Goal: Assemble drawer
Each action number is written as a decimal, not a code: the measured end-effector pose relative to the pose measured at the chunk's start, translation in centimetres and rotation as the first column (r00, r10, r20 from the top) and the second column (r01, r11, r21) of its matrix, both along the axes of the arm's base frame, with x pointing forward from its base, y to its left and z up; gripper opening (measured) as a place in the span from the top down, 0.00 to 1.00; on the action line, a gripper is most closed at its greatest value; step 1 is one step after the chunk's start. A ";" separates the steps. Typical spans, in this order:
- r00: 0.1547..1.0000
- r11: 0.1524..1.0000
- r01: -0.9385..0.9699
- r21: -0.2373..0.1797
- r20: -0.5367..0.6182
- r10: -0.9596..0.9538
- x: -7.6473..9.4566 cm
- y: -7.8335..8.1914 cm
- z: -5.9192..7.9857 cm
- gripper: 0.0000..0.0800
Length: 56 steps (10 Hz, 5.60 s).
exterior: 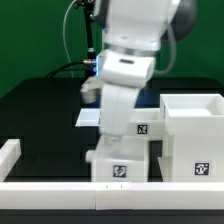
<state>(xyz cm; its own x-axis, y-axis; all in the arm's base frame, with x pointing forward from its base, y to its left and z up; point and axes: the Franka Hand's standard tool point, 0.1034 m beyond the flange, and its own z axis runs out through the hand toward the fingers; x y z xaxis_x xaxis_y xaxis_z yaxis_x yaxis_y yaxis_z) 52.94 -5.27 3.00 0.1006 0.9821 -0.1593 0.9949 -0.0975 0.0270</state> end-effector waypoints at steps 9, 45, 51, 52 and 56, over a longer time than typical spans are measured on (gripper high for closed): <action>0.999 0.999 0.032 -0.005 -0.009 -0.032 0.2 -3.0 0.0 0.48; 0.973 0.971 -0.177 0.162 -0.117 0.197 -1.4 -8.6 0.5 0.19; 0.977 0.969 -0.153 0.195 -0.116 0.177 -1.5 -9.5 0.4 0.19; 0.975 0.966 -0.159 0.203 -0.119 0.185 -1.4 -8.8 0.5 0.19; 0.968 0.957 -0.172 0.232 -0.143 0.209 -0.8 -6.7 1.3 0.19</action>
Offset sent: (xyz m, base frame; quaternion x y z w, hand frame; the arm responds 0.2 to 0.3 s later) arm -0.0040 -0.0194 -0.0067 0.0455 -0.0188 0.0295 0.9984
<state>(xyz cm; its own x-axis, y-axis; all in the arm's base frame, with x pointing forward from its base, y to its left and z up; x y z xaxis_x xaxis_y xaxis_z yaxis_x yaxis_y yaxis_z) 52.15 -11.95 4.35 -0.1013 0.9930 0.0607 0.9844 0.1088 -0.1386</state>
